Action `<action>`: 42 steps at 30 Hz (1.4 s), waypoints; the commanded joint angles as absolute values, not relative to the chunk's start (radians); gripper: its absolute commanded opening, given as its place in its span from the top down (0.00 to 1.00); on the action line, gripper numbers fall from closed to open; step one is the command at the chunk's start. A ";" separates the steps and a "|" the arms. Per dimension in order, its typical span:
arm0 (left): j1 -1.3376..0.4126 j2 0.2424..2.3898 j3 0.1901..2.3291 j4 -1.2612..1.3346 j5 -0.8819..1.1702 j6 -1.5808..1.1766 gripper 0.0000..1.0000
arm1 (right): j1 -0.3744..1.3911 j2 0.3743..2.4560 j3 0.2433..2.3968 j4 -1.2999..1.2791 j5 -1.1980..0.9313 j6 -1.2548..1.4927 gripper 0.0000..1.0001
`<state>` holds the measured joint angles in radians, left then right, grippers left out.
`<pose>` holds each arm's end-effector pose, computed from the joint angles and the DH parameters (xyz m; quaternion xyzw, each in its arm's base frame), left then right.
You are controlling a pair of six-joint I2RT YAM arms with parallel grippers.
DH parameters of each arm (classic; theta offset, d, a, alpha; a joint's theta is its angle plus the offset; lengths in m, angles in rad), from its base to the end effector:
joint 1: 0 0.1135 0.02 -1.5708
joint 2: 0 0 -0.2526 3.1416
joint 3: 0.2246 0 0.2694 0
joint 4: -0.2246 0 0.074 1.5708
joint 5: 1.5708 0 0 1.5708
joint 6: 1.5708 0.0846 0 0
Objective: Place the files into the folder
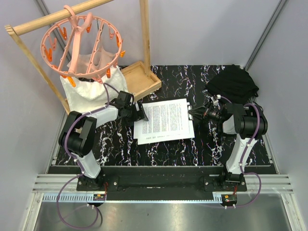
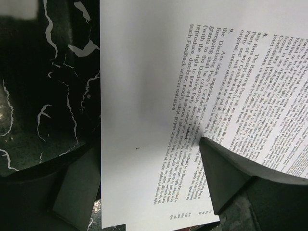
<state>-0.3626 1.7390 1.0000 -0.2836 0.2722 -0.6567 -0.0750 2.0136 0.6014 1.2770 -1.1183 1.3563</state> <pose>0.3452 -0.1553 0.0973 -0.1034 0.9489 -0.2449 0.1704 0.3437 0.0505 0.0769 0.1557 0.7108 0.6536 0.2082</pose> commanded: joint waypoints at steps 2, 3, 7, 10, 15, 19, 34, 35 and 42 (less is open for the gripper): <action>-0.364 1.792 1.011 -0.281 0.226 -0.657 0.16 | -0.077 1.973 0.598 1.537 -1.123 1.422 1.00; -0.368 1.793 1.017 -0.284 0.224 -0.655 0.16 | -0.077 1.968 0.600 1.539 -1.120 1.424 1.00; -0.394 1.809 1.040 -0.307 0.212 -0.646 0.16 | -0.075 1.942 0.597 1.542 -1.111 1.433 1.00; -0.411 1.822 1.060 -0.317 0.210 -0.643 0.16 | -0.071 1.930 0.597 1.565 -1.098 1.454 1.00; -0.411 1.827 1.051 -0.333 0.167 -0.621 0.19 | -0.071 1.885 0.601 1.565 -1.089 1.482 1.00; -0.413 1.835 1.052 -0.331 0.185 -0.623 0.20 | -0.071 1.865 0.615 1.565 -1.092 1.503 1.00; -0.454 1.818 1.112 -0.359 0.230 -0.623 0.23 | -0.054 1.876 0.617 1.562 -1.095 1.487 1.00; -0.457 1.809 1.115 -0.360 0.230 -0.623 0.23 | -0.052 1.887 0.617 1.560 -1.097 1.483 1.00; -0.462 1.755 1.124 -0.380 0.241 -0.621 0.18 | -0.052 1.913 0.617 1.554 -1.103 1.462 1.00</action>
